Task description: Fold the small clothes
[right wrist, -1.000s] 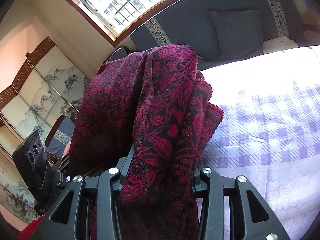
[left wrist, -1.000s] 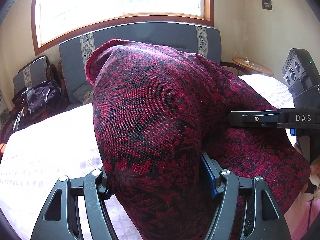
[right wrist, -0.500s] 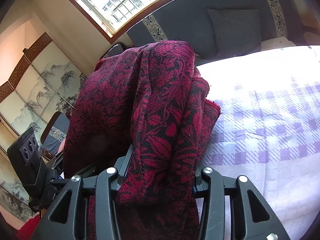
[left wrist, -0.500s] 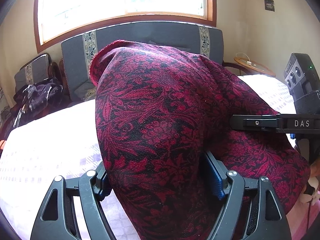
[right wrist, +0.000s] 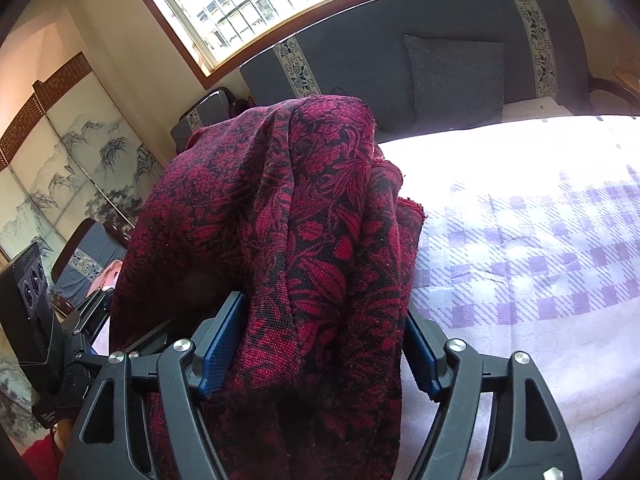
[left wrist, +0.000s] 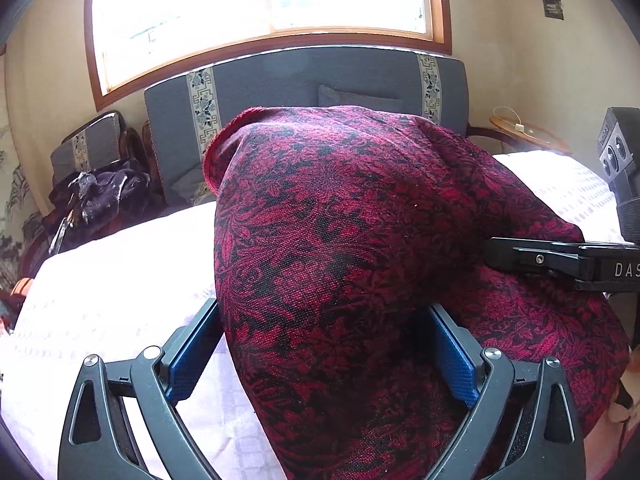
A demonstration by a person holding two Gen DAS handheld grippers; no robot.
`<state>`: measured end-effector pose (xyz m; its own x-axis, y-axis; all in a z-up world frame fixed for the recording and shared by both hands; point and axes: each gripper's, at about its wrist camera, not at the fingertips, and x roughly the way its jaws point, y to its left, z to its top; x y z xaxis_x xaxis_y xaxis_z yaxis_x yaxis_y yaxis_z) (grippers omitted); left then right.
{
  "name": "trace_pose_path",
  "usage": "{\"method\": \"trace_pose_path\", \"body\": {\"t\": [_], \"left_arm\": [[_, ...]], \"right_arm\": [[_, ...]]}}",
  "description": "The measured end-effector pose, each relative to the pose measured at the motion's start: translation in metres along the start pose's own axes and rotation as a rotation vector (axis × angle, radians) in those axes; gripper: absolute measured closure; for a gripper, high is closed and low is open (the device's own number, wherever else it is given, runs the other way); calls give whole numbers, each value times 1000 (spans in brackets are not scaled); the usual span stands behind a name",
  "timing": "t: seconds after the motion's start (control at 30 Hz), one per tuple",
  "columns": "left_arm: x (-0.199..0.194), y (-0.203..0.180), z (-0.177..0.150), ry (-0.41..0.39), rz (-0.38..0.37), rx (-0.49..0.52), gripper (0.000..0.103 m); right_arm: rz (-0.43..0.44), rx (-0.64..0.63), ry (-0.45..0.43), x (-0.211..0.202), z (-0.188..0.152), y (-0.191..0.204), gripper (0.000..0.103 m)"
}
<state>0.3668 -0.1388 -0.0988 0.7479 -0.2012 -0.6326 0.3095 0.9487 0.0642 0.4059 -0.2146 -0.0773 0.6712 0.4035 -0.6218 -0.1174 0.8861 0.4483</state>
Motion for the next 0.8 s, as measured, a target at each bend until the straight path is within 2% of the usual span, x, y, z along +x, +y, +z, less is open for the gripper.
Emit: {"method": "trace_pose_path", "body": {"t": [0.1, 0.33, 0.5, 0.73, 0.8], "left_arm": [[-2, 0, -1, -9, 25, 1, 3], [-27, -7, -13, -60, 137, 22, 2], [-54, -16, -23, -50, 144, 15, 2], [-118, -34, -35, -106, 134, -17, 1], [-138, -41, -40, -126, 155, -14, 0]], "right_arm": [[-38, 0, -28, -5, -2, 0, 20], [-161, -39, -116, -36, -24, 22, 17], [-169, -94, -168, -72, -41, 47, 10], [-216, -118, -211, -121, -72, 68, 4], [-214, -100, -221, -137, -85, 69, 4]]}}
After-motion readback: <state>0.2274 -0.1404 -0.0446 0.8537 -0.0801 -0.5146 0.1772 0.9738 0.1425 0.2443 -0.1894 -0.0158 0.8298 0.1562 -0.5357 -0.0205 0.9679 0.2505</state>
